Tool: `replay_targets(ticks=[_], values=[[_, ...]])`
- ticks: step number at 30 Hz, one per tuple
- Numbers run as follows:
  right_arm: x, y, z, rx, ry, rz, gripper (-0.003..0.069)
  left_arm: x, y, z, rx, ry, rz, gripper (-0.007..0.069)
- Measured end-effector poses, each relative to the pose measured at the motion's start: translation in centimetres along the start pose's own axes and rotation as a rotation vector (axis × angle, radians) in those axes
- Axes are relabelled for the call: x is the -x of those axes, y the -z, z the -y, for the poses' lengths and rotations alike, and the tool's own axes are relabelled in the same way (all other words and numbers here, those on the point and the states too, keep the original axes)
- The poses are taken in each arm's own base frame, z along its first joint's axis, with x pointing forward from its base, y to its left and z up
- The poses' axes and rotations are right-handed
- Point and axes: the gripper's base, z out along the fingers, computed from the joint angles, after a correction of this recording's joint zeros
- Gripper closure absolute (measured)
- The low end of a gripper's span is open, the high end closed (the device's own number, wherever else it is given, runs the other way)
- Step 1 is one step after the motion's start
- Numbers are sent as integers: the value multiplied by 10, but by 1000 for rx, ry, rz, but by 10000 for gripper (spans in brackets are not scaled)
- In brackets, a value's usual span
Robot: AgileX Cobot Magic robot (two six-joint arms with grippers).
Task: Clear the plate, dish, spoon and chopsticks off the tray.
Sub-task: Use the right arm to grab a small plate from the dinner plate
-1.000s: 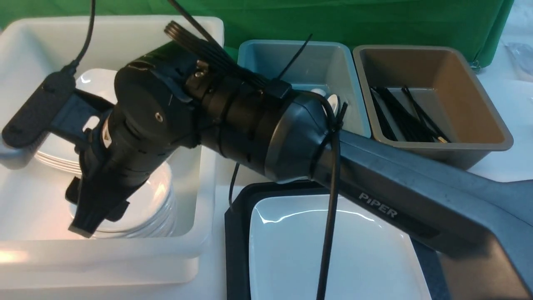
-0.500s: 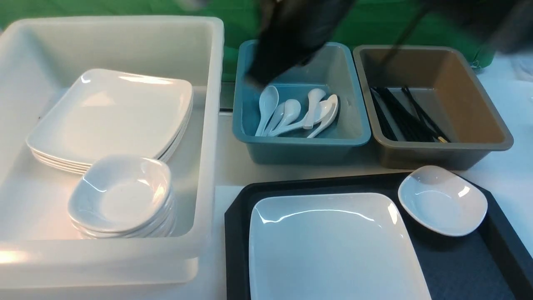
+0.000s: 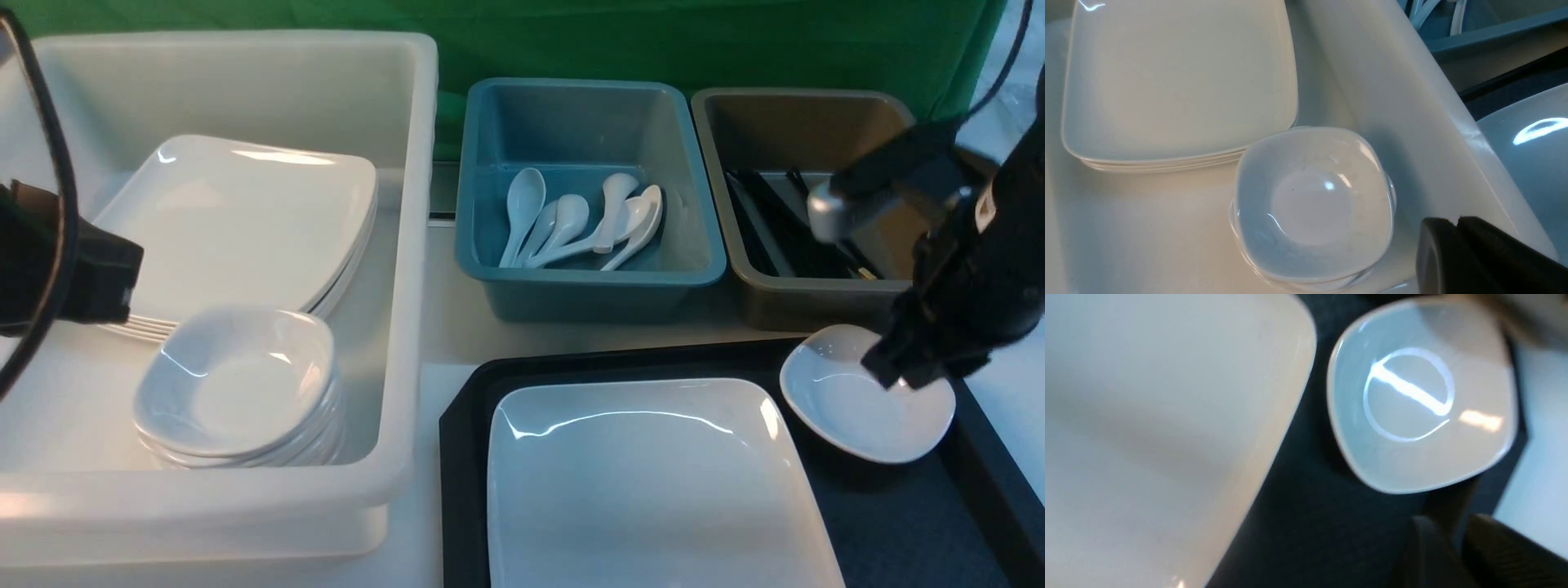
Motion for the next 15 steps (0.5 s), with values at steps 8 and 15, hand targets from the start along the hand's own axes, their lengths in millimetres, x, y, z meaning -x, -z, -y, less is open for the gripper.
replay_targets(ticks=[8,15], values=[[-13,-60,-11,5,69,15,211,1,0,0,0,0,6,608],[-5,-78,-10,-19,116,41,206,1,0,0,0,0,6,608]])
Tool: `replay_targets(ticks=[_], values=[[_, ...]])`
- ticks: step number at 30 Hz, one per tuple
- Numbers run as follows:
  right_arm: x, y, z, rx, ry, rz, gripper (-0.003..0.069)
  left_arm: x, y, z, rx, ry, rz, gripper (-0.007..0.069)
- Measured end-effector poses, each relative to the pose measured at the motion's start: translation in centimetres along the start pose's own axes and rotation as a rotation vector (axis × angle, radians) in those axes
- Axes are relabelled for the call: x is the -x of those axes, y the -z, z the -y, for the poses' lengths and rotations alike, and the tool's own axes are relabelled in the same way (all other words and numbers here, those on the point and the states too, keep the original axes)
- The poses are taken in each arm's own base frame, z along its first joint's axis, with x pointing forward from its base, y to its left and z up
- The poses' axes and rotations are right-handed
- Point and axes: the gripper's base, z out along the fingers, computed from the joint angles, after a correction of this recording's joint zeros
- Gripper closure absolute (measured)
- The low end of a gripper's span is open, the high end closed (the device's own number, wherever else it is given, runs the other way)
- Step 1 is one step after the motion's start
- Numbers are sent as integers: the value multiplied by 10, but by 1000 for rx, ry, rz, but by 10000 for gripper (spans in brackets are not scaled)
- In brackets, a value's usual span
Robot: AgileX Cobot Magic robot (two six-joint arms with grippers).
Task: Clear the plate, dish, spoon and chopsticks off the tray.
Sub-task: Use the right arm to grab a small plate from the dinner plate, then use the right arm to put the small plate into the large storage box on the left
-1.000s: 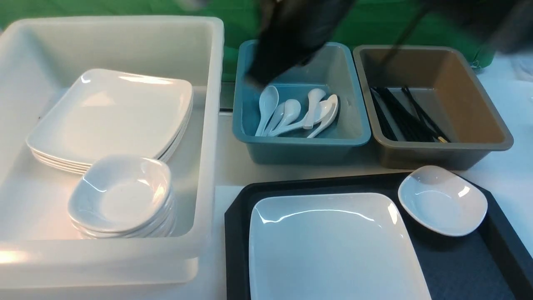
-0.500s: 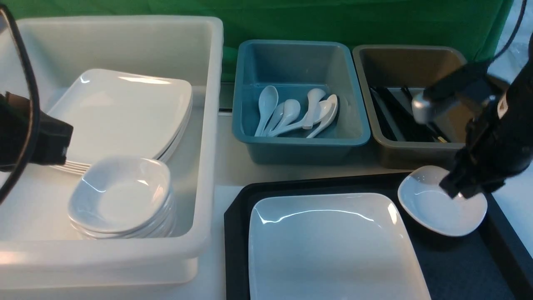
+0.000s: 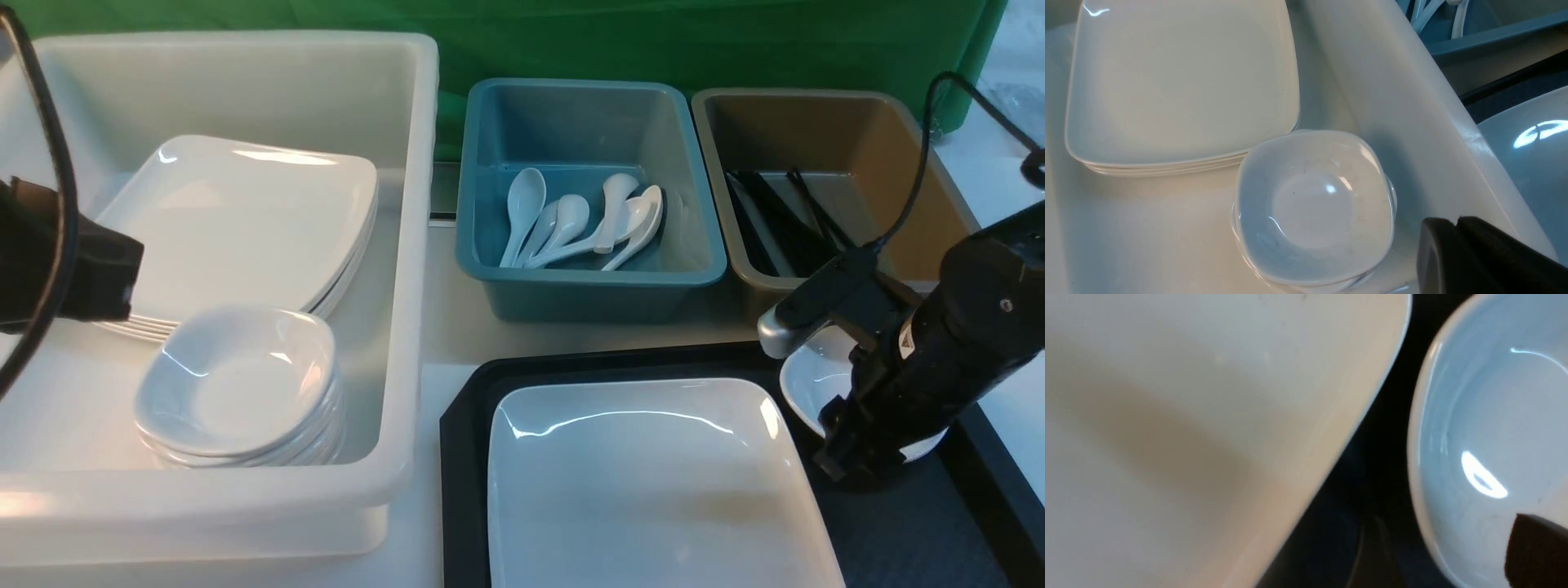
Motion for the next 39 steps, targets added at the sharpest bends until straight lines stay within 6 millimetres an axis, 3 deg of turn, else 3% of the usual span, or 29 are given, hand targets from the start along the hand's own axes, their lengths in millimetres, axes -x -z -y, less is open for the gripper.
replay_targets(ticks=[8,16,20,24,28,29,31,34,35,39], values=[[2,-24,1,-24,50,-45,218,0,0,0,0,0,-1,608],[8,-27,1,-33,38,4,524,0,0,0,0,0,-1,608],[6,-20,3,-36,33,-9,538,0,0,0,0,0,-1,608],[7,14,4,-46,-7,29,574,0,0,0,0,0,0,608],[9,68,2,-46,-76,157,594,0,0,0,0,14,0,608],[10,71,2,-45,-77,165,594,0,0,0,0,16,0,608],[14,108,-1,-49,-86,279,594,0,0,0,0,25,1,608],[23,147,-6,-52,-72,406,594,0,0,0,1,42,3,608],[23,147,-7,-51,-69,409,594,0,0,0,1,44,3,608],[51,195,-33,37,-3,614,594,1,0,0,1,109,9,608]])
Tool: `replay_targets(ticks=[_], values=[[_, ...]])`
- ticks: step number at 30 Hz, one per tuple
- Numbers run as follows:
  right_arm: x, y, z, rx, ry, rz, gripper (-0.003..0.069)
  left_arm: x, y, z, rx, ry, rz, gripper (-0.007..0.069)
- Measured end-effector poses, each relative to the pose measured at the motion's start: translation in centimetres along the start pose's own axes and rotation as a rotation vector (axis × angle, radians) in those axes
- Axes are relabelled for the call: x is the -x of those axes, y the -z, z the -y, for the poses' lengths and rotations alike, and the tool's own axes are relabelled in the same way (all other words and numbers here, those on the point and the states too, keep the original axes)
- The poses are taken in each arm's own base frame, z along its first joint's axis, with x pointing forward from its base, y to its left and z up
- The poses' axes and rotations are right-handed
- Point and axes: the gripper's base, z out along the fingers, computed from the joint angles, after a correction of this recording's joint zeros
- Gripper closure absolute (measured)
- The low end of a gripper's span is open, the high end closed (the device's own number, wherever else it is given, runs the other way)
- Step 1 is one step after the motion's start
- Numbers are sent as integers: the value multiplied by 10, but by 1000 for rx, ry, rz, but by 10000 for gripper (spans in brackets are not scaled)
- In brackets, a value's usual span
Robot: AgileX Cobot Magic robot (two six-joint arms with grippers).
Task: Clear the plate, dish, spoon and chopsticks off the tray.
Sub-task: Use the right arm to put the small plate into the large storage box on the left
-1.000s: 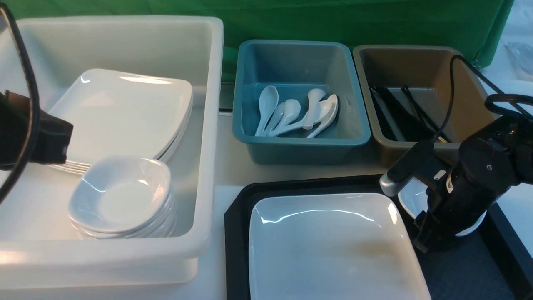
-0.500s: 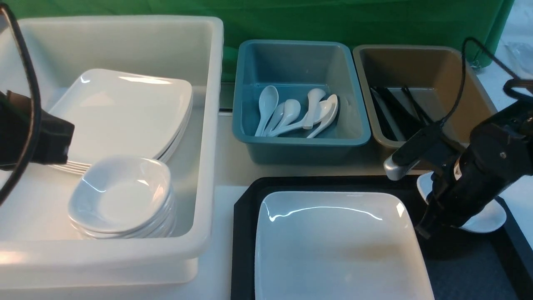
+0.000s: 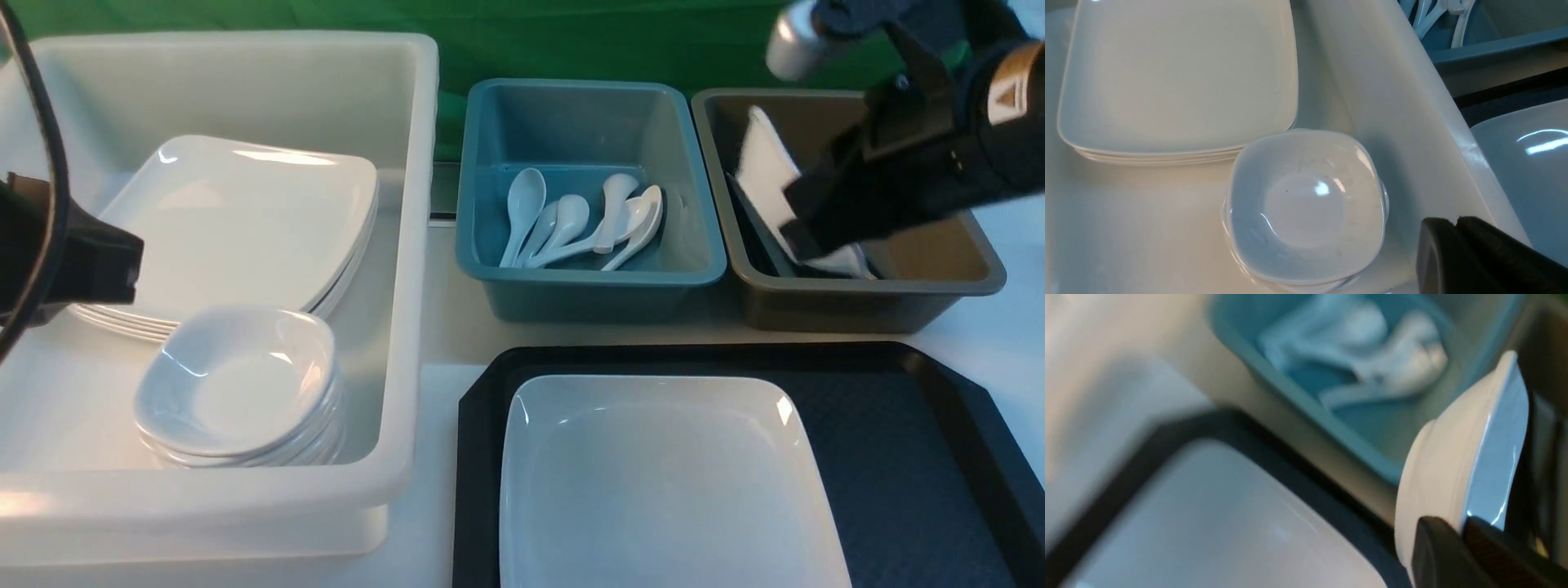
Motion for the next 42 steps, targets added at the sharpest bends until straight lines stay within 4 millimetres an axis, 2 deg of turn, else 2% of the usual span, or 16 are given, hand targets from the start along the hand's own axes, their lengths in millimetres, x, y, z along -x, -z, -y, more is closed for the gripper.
replay_targets(ticks=[3,4,7,9,10,12,15,17,18,22,24,30,33,38,39,42], values=[[38,3,-38,120,70,155,594,1,0,-2,25,71,13,608],[40,2,-38,121,68,161,594,1,0,-3,28,75,15,608],[67,-13,-75,208,114,223,594,2,1,-14,155,144,32,608],[73,-22,-87,232,130,222,594,1,2,-20,225,170,31,608],[81,-33,-105,263,155,224,594,-1,5,-29,324,198,21,608],[86,-44,-124,294,180,223,594,-4,8,-36,413,217,0,608],[89,-62,-156,342,222,216,594,-5,10,-40,464,237,-6,608],[88,-68,-166,356,234,214,594,-5,10,-41,464,238,-4,608],[85,-83,-182,376,256,206,594,-5,10,-41,466,245,1,608],[75,-109,-207,400,284,180,594,-6,12,-49,498,300,3,608],[69,-123,-217,408,294,164,594,-8,14,-57,518,337,-2,608],[58,-150,-228,408,333,140,587,-14,17,-73,485,425,-21,608],[55,-156,-230,408,339,134,532,-16,18,-76,442,454,-20,608],[54,-156,-230,410,335,115,210,-16,19,-78,389,469,-5,608],[54,-156,-230,410,336,115,210,-16,19,-79,389,468,-5,608],[54,-145,-226,414,343,76,98,-15,19,-78,379,456,-6,608]])
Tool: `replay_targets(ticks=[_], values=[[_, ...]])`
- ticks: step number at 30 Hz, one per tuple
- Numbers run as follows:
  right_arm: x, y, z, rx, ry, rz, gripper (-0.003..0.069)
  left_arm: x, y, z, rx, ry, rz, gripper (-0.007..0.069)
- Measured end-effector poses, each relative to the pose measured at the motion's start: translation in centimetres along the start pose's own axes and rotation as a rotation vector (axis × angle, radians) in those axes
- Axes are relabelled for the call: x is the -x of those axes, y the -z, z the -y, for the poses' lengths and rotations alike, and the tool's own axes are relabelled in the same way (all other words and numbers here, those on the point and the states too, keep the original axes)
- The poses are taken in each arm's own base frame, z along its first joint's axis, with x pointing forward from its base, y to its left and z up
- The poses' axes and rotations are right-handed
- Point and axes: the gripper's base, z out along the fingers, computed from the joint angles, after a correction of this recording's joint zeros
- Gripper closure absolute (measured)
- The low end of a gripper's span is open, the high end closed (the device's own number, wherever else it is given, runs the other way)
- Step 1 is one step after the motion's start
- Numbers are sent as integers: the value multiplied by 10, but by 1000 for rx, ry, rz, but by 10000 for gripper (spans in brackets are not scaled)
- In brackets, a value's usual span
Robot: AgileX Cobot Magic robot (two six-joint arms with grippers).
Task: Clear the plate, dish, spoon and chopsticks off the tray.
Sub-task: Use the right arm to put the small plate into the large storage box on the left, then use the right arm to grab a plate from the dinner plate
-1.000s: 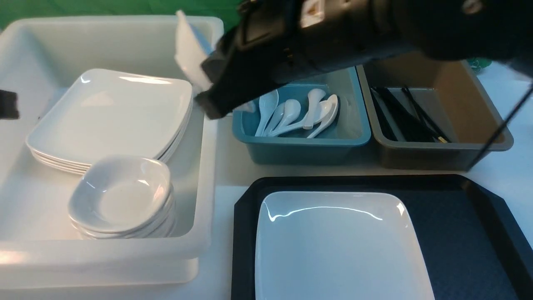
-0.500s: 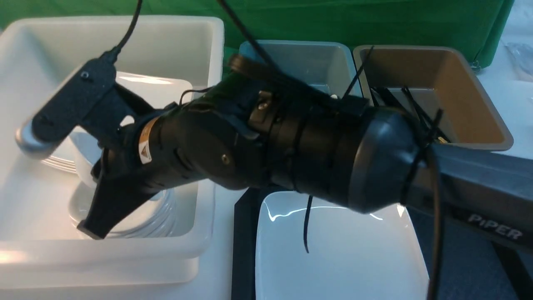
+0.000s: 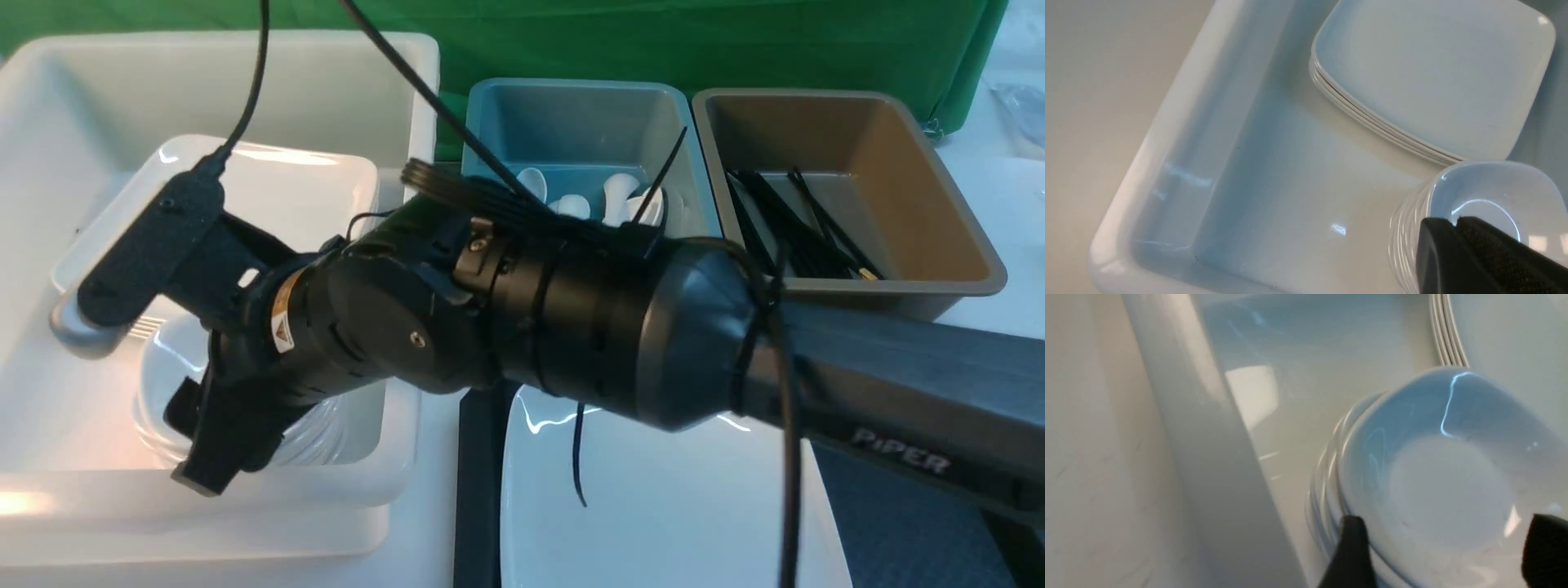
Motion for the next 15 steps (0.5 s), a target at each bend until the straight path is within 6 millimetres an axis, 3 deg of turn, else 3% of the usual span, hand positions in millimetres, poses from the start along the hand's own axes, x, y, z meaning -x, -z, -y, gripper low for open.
replay_targets(ticks=[4,6,7,8,10,12,13,15], values=[[6,35,4,-15,9,-30,123,0,0,0,0,-31,0,608],[9,75,20,-84,-12,-59,281,0,0,2,-20,-51,-1,608],[7,85,27,-111,-22,-79,355,0,0,2,-28,-58,-1,608],[4,109,45,-169,-57,-96,473,0,0,4,-49,-70,-4,608],[-5,133,69,-235,-124,-133,568,-2,0,8,-90,-84,-15,608],[-21,162,99,-311,-216,-194,619,-2,1,12,-136,-97,-20,608],[-25,169,104,-326,-234,-206,624,-3,1,13,-148,-100,-22,608],[-49,194,131,-381,-343,-302,638,-3,2,19,-201,-124,-19,608]])
